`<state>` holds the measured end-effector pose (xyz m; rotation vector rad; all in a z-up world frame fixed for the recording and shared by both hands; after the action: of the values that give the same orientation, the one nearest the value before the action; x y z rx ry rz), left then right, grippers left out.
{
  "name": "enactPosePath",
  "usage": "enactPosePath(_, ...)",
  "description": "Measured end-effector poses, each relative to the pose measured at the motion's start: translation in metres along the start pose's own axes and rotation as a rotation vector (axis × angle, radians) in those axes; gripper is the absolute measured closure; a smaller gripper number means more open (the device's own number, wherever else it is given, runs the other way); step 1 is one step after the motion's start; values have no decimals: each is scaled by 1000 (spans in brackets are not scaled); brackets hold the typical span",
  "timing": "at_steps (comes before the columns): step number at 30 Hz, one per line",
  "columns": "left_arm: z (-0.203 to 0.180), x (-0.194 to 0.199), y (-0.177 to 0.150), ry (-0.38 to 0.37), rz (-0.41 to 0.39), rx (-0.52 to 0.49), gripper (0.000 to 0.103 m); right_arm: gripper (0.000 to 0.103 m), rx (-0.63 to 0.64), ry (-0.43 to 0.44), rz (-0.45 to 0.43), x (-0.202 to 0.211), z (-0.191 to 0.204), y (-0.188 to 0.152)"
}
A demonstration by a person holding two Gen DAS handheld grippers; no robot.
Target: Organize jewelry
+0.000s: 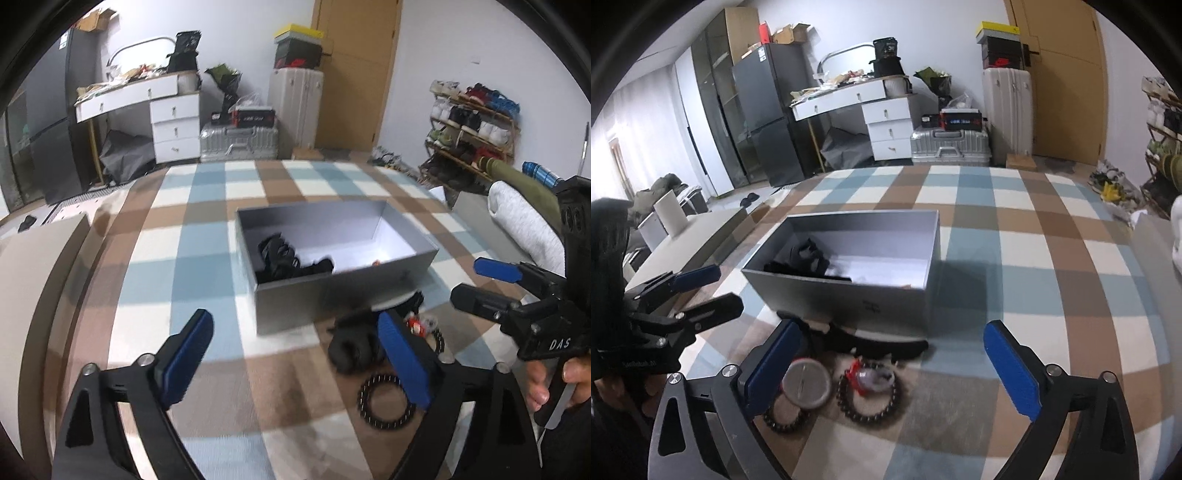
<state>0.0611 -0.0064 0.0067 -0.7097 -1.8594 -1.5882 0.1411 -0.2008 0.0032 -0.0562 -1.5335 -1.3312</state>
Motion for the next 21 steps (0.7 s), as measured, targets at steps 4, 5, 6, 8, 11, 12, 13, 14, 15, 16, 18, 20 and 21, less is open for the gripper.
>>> enactPosePath(4,6,10,-10,-13,-23,40,1,1,-34,-11,24,1,-6,-8)
enactPosePath(5,7,10,-12,-11,-21,44,1,1,-40,-12,32,0,-7,-10)
enactPosePath(6,6,10,-14,-6,-15,41,1,1,-38,-10,49,-1,-6,-12)
enactPosePath(8,7,9,-18,11,-16,30,1,1,-30,-12,60,-2,-6,-16)
enactPosePath(11,12,4,-26,23,-2,47,1,1,-19,-26,75,-4,-5,-18)
enactPosePath(12,14,3,-29,23,6,62,1,1,-14,-29,81,-6,-4,-18)
enactPosePath(13,17,1,-31,19,14,73,1,1,-8,-36,96,-8,-3,-19)
enactPosePath(14,18,1,-33,17,20,78,1,1,-6,-42,103,-10,-3,-20)
enactPosePath(15,19,1,-33,18,25,82,1,1,-4,-51,107,-11,-3,-20)
enactPosePath(16,20,1,-32,24,25,84,1,1,-4,-60,115,-13,-4,-22)
enactPosePath(18,21,4,-33,28,14,84,1,1,-3,-81,140,-17,-4,-24)
enactPosePath(20,23,5,-33,30,10,83,1,1,8,-94,153,-20,-3,-27)
enactPosePath(21,23,5,-33,32,11,85,1,1,9,-96,157,-21,-3,-28)
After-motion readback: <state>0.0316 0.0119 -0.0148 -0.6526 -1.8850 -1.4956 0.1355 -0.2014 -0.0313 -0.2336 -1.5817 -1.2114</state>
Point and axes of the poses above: each gripper's, at about its wrist camera, not at the fingertips, and x roughly against the way its jaws point, z to its left, y to its top, the point moved 2 cm from there along -x, roughly the way its jaws point, and after that the axes turned 5 degrees about z, right-handed, at the moved point
